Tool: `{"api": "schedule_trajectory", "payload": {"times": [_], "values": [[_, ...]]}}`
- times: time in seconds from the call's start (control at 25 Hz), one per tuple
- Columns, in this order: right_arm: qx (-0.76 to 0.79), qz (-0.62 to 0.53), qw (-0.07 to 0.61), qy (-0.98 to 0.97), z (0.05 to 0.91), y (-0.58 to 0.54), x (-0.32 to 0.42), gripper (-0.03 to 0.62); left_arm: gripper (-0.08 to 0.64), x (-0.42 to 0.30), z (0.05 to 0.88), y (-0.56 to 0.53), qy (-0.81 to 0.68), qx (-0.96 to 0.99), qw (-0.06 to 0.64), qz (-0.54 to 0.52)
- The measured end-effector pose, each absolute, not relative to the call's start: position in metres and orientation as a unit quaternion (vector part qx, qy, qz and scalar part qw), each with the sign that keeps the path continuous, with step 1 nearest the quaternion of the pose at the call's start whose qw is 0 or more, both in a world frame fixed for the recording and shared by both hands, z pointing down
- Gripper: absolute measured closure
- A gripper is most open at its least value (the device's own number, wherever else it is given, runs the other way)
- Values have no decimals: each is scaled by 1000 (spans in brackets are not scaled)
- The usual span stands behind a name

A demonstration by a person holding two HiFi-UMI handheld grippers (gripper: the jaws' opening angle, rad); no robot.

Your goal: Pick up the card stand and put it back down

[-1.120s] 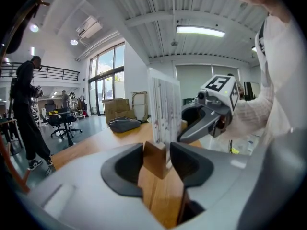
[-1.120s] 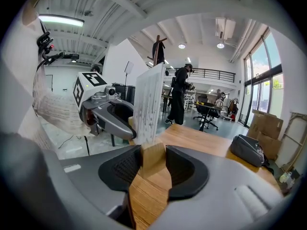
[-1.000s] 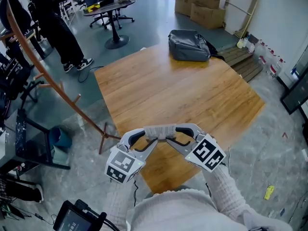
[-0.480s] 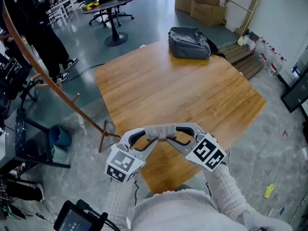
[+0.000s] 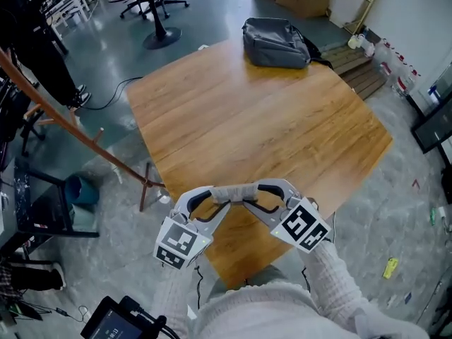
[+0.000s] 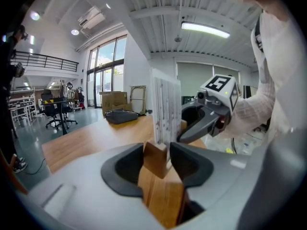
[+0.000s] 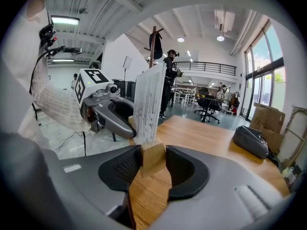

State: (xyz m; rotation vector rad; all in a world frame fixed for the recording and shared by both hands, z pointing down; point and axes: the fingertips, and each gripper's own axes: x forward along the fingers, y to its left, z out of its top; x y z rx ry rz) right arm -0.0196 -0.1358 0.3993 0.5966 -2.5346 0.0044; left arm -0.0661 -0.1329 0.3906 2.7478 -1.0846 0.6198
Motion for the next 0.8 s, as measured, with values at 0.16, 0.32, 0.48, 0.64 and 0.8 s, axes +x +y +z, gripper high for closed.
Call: {"api": "schedule_trajectory", "payload": {"times": [0.16, 0.32, 0.48, 0.64, 0.8], "values": [[217, 9, 261, -941, 417, -143, -20, 433, 385, -67, 409, -140, -359, 909, 72, 200], [217, 19, 251, -943, 435, -147, -25, 434, 383, -72, 426, -143, -361, 910, 74, 192], [219, 29, 258, -941, 457, -149, -27, 434, 383, -74, 447, -146, -362, 909, 72, 196], [218, 30, 274, -936, 482, -150, -28, 433, 383, -75, 473, -147, -360, 908, 85, 199], [220, 43, 279, -934, 502, -150, -28, 434, 383, -75, 493, -147, -357, 908, 98, 198]]}}
